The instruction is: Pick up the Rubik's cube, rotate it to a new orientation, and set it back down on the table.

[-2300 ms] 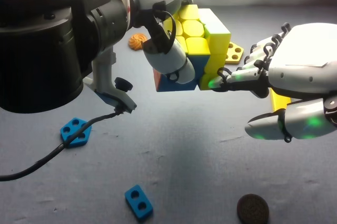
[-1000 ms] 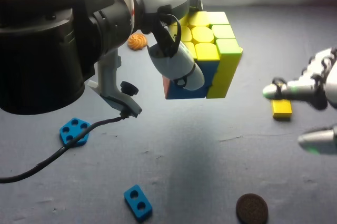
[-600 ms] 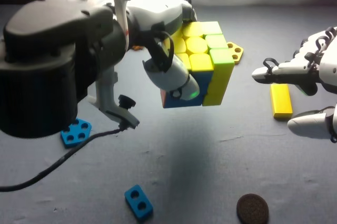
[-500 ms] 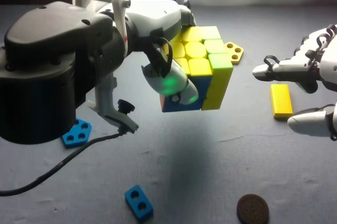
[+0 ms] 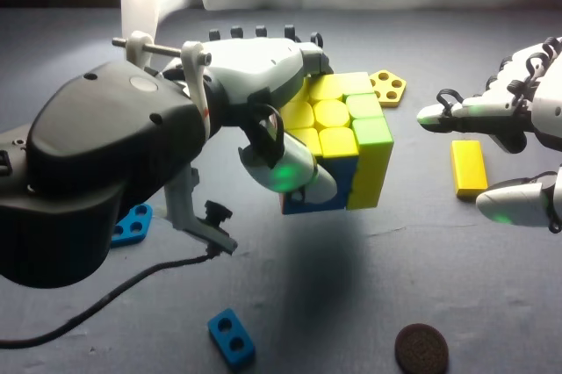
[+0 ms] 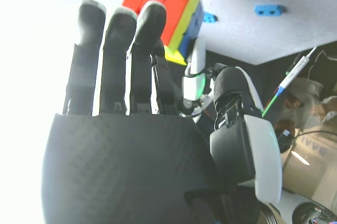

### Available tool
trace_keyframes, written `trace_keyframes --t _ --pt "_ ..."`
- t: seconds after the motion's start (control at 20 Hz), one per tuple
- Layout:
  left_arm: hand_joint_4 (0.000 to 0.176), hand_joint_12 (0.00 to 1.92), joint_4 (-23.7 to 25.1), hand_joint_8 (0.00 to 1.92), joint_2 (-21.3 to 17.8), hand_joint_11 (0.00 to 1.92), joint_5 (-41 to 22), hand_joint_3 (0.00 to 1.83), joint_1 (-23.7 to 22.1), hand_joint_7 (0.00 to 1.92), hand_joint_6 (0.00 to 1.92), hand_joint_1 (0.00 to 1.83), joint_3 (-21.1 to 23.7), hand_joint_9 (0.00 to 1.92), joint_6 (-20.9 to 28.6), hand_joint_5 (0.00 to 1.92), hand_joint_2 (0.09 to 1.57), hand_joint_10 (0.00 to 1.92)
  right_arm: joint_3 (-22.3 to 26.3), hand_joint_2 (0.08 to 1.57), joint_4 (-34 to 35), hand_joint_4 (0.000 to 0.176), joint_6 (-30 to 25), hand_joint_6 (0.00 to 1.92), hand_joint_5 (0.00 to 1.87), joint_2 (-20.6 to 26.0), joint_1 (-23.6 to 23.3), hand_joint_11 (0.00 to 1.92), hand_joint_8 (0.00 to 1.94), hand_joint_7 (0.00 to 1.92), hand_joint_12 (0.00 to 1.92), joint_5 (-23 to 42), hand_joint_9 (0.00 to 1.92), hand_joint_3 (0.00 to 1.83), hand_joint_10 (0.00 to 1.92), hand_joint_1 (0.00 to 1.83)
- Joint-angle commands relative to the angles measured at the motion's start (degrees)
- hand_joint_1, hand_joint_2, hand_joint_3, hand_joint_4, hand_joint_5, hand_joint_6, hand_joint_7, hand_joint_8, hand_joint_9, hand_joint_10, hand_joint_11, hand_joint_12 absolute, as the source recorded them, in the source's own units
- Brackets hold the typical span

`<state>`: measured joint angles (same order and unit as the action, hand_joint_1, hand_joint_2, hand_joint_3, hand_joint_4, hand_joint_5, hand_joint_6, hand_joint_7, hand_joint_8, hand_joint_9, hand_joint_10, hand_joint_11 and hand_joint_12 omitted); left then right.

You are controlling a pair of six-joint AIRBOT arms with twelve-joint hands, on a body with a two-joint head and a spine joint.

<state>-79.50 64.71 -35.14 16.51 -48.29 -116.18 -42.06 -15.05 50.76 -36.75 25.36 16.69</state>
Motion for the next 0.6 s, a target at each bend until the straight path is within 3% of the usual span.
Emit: trace_keyframes --t 0.0,0.1,0.25,0.3,0.55 --pt "0.000 1.92 5.37 1.92 -0.59 0.33 -1.77 0.01 0.11 0.47 1.70 1.01 -0.41 0.33 2.36 0.45 1.43 1.92 -0.01 1.30 0.64 0.000 -0.03 0.01 0.24 0.12 -0.75 0.43 1.42 0.53 1.92 6.14 0.48 0.00 1.86 0.04" --pt "0.002 1.92 8.60 1.91 -0.59 0.32 -1.76 0.01 1.70 0.46 1.74 1.00 -0.85 0.32 5.84 0.44 1.44 1.92 -0.01 1.31 0.63 0.000 0.00 0.00 0.22 0.05 -0.75 0.43 1.44 0.52 1.92 6.13 0.47 0.00 1.88 0.01" --pt "0.000 1.92 11.92 1.92 -0.56 0.34 -1.76 0.00 3.48 0.48 1.60 1.05 -1.34 0.34 9.17 0.52 1.41 1.92 0.00 1.31 0.63 0.000 0.00 0.00 0.23 -0.01 -0.74 0.44 1.45 0.52 1.92 6.13 0.47 0.00 1.91 0.00" --pt "0.000 1.92 12.88 1.87 -0.54 0.33 -1.77 0.00 4.04 0.51 1.73 1.02 -1.50 0.34 10.19 0.43 1.43 1.92 0.00 1.31 0.63 0.000 0.01 0.01 0.23 -0.03 -0.74 0.43 1.45 0.52 1.92 6.13 0.47 0.00 1.91 0.00" --pt "0.000 1.92 19.07 1.89 -0.08 0.33 -3.43 0.00 7.26 0.49 1.70 1.02 -2.23 0.33 16.61 0.45 1.42 1.92 0.00 1.31 0.63 0.000 0.01 0.01 0.25 -0.09 -0.72 0.46 1.43 0.54 1.92 6.10 0.50 0.00 1.89 0.00"
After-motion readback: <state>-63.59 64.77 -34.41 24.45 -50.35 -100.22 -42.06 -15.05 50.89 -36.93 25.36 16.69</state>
